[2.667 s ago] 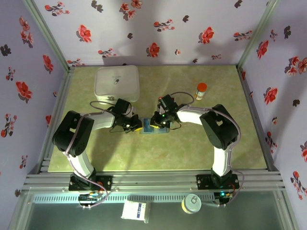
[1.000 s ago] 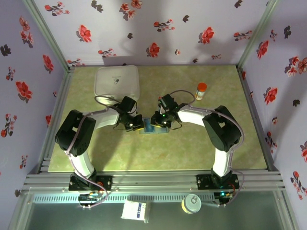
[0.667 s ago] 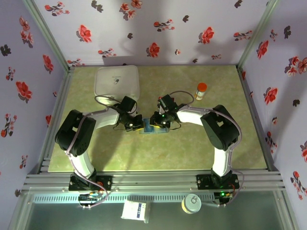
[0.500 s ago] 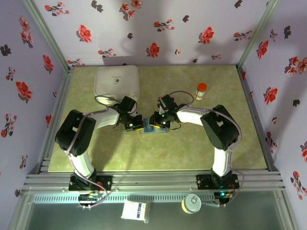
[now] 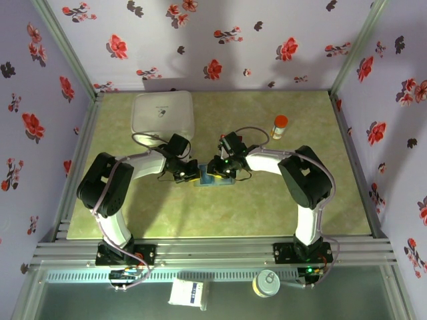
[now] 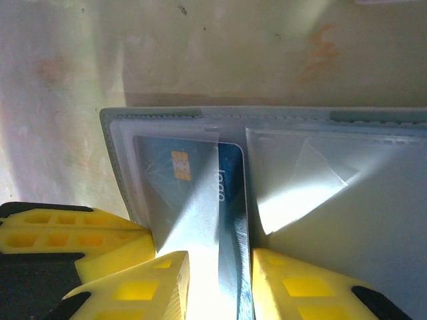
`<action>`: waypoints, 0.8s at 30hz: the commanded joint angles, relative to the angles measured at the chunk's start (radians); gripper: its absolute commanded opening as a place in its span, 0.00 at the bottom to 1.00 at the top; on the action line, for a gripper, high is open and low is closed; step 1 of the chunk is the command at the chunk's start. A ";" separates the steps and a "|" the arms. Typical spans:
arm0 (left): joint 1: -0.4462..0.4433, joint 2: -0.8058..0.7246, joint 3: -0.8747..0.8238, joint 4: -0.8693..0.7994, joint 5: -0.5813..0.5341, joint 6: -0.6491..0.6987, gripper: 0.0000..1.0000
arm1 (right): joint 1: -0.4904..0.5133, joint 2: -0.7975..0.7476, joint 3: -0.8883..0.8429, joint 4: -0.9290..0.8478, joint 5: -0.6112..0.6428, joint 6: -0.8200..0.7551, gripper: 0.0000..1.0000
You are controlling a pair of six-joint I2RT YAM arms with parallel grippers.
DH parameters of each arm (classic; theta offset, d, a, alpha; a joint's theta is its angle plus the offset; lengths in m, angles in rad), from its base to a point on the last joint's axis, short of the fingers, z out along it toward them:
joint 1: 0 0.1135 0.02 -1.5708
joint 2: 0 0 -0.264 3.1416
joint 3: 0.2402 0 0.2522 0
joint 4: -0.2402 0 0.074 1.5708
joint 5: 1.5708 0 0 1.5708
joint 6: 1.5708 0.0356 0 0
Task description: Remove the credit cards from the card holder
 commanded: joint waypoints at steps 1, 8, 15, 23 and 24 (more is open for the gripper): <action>-0.003 0.028 -0.008 -0.059 -0.017 0.032 0.00 | 0.005 -0.015 -0.030 0.026 -0.023 0.012 0.29; 0.000 0.015 -0.021 -0.056 -0.016 0.030 0.00 | -0.022 -0.067 -0.090 0.163 -0.087 0.074 0.27; 0.000 0.014 -0.018 -0.055 -0.017 0.031 0.00 | -0.041 -0.061 -0.142 0.295 -0.146 0.143 0.21; 0.002 0.014 -0.018 -0.057 -0.017 0.032 0.00 | -0.052 -0.066 -0.167 0.332 -0.149 0.162 0.16; 0.002 0.014 -0.018 -0.056 -0.016 0.032 0.00 | -0.054 -0.067 -0.169 0.332 -0.149 0.162 0.16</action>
